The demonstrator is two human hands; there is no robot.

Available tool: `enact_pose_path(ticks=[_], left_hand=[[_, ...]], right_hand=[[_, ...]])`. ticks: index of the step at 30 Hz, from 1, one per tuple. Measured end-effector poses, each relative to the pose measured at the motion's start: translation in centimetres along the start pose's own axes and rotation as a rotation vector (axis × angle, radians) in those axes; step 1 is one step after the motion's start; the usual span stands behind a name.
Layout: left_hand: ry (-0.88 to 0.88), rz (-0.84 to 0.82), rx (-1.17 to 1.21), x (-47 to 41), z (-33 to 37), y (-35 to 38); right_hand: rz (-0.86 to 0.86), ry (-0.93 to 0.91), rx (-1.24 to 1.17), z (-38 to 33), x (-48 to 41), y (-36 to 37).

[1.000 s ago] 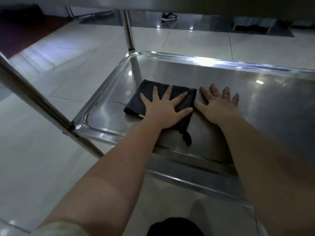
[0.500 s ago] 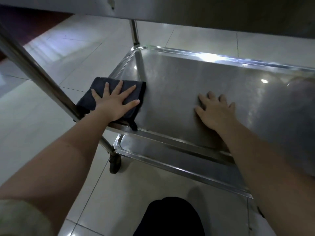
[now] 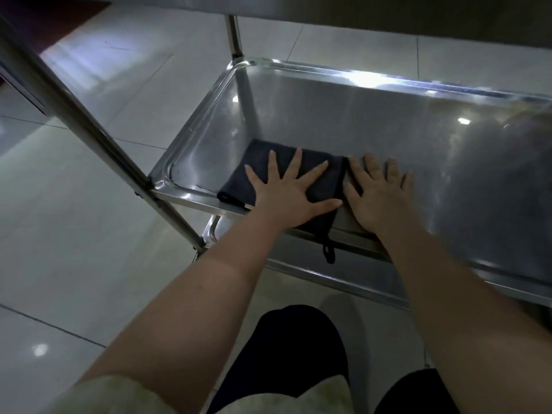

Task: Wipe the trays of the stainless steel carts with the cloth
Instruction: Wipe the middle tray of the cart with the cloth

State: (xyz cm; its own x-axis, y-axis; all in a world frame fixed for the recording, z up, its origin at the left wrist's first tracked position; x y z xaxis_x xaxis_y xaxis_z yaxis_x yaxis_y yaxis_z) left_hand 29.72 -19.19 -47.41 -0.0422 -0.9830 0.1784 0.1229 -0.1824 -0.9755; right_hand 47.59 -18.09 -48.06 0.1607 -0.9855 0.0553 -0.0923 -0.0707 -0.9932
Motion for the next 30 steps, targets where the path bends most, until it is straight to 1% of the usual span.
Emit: enact_pose_path(ticks=[2,6,8,9,11,15,17,19,21,26,28,30], left_hand=[[-0.037,-0.024,0.010,-0.4,-3.1,-0.6],[-0.237,-0.096,0.019,-0.7,-12.4,-2.6],[-0.291,-0.128,-0.005,-0.6,-14.5,-3.1],[-0.303,-0.127,-0.019,-0.5,-14.4,-3.0],[-0.277,-0.102,-0.032,-0.5,-11.5,-2.4],[-0.044,-0.057,-0.046,0.5,-0.8,0.0],[-0.007,-0.040,-0.024,1.0,1.8,0.5],[-0.006,-0.025,-0.001,1.0,1.0,0.5],[-0.027,-0.018,-0.004,0.7,-2.2,0.0],[-0.234,-0.075,-0.007,-0.5,-12.5,-2.5],[-0.271,-0.084,-0.028,-0.8,-13.5,-2.8],[-0.256,-0.078,-0.022,-1.0,-11.7,-2.4]], right_hand=[[-0.012,-0.007,-0.013,0.1,0.0,-0.1],[-0.020,-0.012,-0.041,-0.1,0.1,-0.2],[-0.017,-0.009,-0.032,-0.1,0.2,-0.3],[-0.014,-0.005,-0.016,-0.1,0.3,-0.3],[-0.009,-0.001,0.010,-0.3,0.3,-0.3],[-0.003,0.003,0.016,-0.3,0.5,-0.6],[-0.002,0.007,0.007,0.0,0.7,-0.6],[-0.006,0.001,-0.014,0.1,0.7,-0.7],[-0.011,-0.001,-0.031,0.1,0.7,-0.7],[-0.013,-0.006,-0.036,-0.2,0.7,-0.8],[-0.017,-0.002,-0.016,-0.5,0.7,-0.8],[-0.019,-0.002,0.008,-0.7,0.7,-0.8]])
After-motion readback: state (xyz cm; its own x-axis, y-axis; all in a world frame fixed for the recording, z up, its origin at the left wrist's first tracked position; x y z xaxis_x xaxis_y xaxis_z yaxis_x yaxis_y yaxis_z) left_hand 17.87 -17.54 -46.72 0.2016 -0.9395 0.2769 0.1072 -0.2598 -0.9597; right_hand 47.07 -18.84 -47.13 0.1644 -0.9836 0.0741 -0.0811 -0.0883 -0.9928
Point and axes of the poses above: each hand's wrist, its own x-axis away from the middle knuckle, its own y-axis out of the palm, z = x × y, the point moved 4 cm from there along -x, towards the middle knuckle, and after that the axes turned 7 degrees about -y, right-handed, at the moved point
